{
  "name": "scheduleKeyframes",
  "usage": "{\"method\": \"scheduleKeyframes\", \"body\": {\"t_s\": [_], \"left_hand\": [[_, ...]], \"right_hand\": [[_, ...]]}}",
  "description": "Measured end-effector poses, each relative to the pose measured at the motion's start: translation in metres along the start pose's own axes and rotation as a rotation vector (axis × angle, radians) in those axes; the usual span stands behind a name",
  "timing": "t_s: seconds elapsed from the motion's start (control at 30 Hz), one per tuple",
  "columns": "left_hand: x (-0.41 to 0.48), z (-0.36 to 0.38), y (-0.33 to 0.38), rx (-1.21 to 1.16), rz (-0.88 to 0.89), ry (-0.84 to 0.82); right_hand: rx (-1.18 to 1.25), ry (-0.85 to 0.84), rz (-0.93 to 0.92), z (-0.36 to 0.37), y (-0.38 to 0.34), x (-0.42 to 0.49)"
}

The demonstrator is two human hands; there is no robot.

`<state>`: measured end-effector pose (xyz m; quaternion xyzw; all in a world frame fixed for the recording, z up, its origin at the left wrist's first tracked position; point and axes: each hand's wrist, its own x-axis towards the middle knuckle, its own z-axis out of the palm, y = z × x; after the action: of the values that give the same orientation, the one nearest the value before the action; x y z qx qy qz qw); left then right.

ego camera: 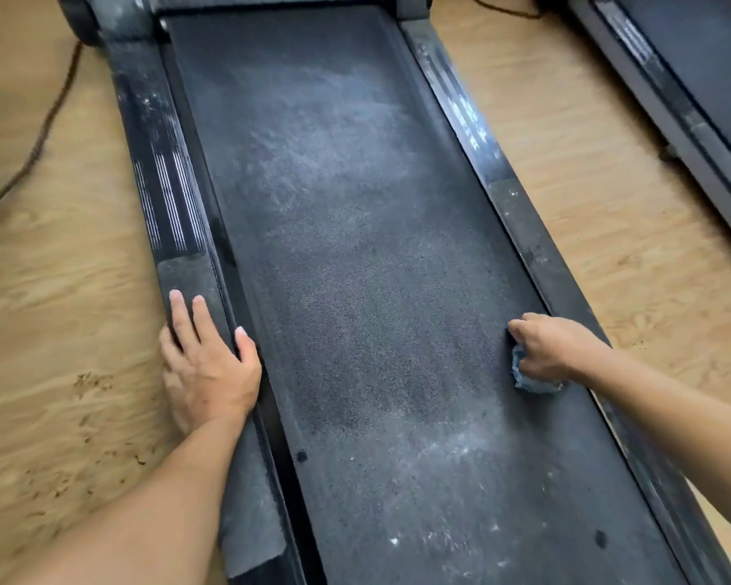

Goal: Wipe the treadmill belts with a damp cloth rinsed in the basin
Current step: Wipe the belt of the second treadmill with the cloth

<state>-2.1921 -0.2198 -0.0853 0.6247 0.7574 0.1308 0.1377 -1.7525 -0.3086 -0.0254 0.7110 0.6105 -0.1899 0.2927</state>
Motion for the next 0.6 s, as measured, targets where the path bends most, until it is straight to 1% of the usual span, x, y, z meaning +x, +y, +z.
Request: {"method": "scheduleKeyframes", "body": {"t_s": [0.03, 0.1, 0.2, 0.27, 0.3, 0.33, 0.43, 0.5, 0.6], "left_hand": [[-0.001, 0.001, -0.001, 0.013, 0.0, 0.014], [-0.002, 0.002, -0.001, 0.043, -0.005, 0.026], [-0.001, 0.002, -0.003, 0.054, 0.007, 0.033], [-0.002, 0.001, -0.003, 0.049, -0.013, 0.042], [-0.002, 0.001, -0.003, 0.048, -0.014, 0.042], [-0.003, 0.001, -0.002, 0.047, -0.007, 0.037], [-0.003, 0.0, -0.005, 0.037, -0.02, 0.045], [-0.004, 0.001, -0.005, 0.027, -0.015, 0.049], [-0.001, 0.003, -0.005, 0.047, -0.02, 0.044]], "right_hand": [[0.01, 0.017, -0.048, -0.011, -0.007, 0.008], [0.192, 0.137, -0.16, -0.039, -0.031, 0.027], [0.493, 0.466, -0.34, -0.087, -0.091, 0.048], [0.564, 0.673, -0.424, -0.106, -0.14, 0.058], [0.549, 0.717, -0.447, -0.108, -0.162, 0.061], [0.504, 0.717, -0.459, -0.103, -0.182, 0.064], [0.309, 0.598, -0.473, -0.069, -0.227, 0.068], [0.296, 0.642, -0.443, -0.05, -0.235, 0.065], [0.382, 0.786, -0.392, -0.052, -0.238, 0.068]]}}
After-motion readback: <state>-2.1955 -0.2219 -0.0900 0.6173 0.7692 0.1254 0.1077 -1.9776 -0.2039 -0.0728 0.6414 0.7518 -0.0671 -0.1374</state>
